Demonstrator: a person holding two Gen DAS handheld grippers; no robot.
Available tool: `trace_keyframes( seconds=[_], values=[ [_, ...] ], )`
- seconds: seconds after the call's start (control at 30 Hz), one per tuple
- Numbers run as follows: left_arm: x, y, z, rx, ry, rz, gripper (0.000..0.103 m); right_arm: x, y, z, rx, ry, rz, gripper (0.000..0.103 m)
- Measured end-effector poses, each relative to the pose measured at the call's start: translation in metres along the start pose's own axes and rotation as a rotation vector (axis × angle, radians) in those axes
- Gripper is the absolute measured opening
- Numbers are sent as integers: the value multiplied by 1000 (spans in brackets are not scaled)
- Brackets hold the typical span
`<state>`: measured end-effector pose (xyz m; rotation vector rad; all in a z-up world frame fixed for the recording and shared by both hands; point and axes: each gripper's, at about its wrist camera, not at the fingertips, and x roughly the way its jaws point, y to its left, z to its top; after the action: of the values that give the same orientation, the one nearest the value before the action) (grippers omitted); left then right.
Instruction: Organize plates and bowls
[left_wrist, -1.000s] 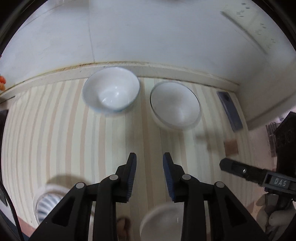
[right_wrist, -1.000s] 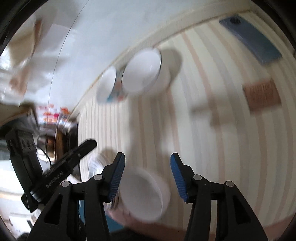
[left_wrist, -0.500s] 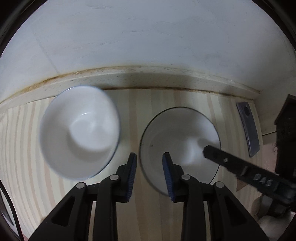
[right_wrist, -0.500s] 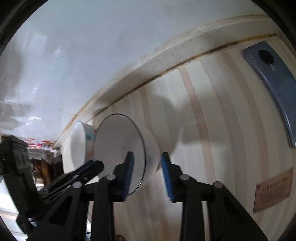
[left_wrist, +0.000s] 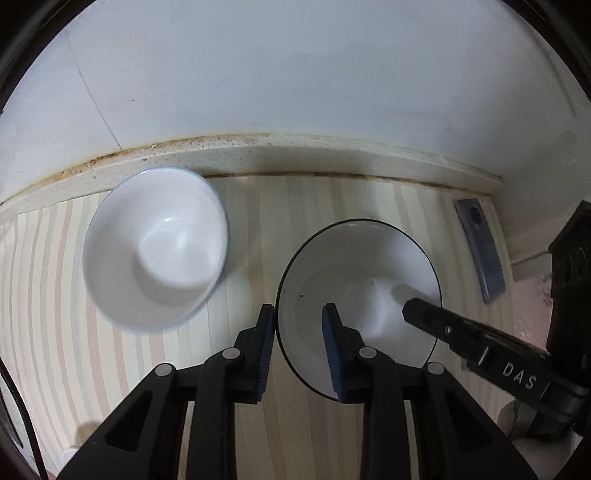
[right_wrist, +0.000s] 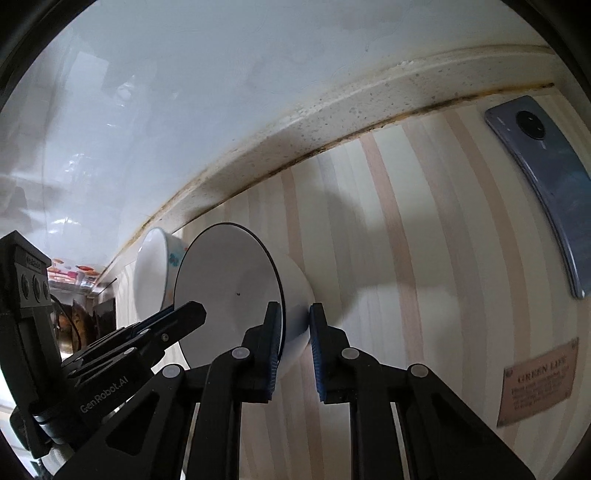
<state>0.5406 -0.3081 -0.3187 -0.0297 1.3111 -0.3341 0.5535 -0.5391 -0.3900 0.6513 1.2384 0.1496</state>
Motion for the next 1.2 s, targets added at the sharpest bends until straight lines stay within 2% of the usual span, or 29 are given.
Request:
trace_keyframes(
  seconds=[0.23, 0.47, 0.63, 0.93, 1.2],
  values=[
    [-48, -8, -35, 40, -36, -14, 24, -46, 15, -39, -20, -34, 15, 17],
    [-96, -9, -79, 84, -62, -29, 24, -84, 35, -95, -29, -44, 30, 18],
    [-116, -6, -109, 97, -66, -45, 24, -104, 44, -139, -26, -44, 42, 18],
    [-113, 6, -159, 91, -12, -53, 24, -102, 47, -197, -15, 11, 29, 18],
    [-86, 11, -178, 96, 45, -25, 24, -76, 35, -221, -10, 86, -36, 18]
  ],
)
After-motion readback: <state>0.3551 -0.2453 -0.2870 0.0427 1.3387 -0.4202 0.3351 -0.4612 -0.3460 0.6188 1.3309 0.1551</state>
